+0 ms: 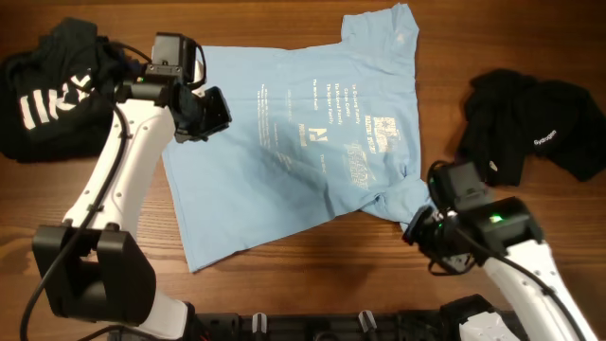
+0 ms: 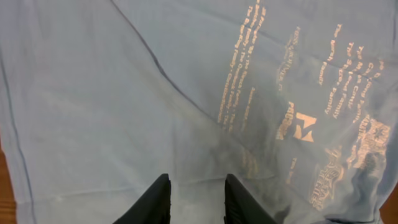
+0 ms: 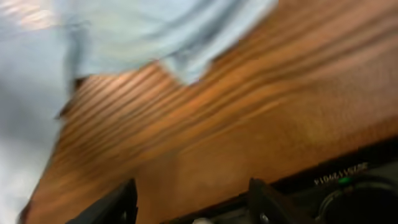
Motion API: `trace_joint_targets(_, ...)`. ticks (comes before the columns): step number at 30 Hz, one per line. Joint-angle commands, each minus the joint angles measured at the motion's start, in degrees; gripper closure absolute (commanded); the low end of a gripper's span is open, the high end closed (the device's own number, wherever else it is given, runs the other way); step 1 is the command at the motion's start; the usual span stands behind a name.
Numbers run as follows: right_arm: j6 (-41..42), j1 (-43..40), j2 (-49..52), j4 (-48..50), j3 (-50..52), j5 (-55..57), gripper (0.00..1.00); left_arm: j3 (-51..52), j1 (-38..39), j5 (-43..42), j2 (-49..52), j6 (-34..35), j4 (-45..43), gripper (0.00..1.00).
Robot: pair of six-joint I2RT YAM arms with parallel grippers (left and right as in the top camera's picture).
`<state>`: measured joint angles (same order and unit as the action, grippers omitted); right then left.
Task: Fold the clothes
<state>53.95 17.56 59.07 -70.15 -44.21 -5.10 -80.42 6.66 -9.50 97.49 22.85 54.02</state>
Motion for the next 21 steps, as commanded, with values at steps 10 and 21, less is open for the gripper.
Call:
trace_joint_targets(10,19.67,0.63,12.07,14.6,4.37,16.31,0.48,0.72,4.31,-0.79,-0.94,-0.09,-0.72,0.71)
trace_joint_targets(21,19.43,0.63,20.81,14.19,4.37,15.39,0.64,0.72,5.88,1.7,-0.94,-0.04,-1.11,0.69)
